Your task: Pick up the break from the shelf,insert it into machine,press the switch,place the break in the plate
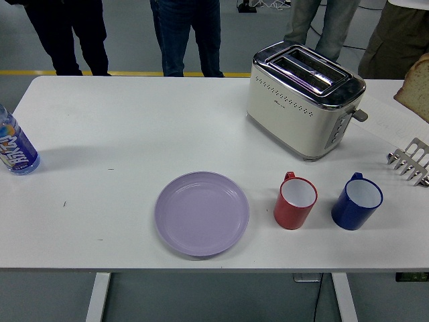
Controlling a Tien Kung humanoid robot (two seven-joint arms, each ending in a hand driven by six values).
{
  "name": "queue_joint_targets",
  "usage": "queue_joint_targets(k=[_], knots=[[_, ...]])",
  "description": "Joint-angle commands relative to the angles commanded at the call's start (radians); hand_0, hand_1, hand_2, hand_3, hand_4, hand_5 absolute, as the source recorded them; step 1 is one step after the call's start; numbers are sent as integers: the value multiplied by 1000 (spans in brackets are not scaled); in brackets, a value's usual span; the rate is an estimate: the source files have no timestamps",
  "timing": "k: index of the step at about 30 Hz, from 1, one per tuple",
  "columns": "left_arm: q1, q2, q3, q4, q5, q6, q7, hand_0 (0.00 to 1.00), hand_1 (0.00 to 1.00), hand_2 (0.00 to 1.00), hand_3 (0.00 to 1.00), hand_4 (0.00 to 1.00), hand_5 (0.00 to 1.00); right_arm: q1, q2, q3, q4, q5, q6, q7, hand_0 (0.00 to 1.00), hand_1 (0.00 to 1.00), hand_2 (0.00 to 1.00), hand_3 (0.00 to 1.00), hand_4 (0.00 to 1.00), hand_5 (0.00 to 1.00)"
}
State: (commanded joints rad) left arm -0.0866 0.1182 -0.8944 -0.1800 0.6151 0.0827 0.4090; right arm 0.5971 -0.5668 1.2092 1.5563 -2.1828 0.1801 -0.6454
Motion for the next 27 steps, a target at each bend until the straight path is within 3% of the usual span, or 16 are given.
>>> queue_joint_targets(k=[27], knots=[[-4,2,9,0,-9,0,-1,358,469,613,731,604,998,81,-1,-42,31,21,23,0,219,323,498,541,490,2]])
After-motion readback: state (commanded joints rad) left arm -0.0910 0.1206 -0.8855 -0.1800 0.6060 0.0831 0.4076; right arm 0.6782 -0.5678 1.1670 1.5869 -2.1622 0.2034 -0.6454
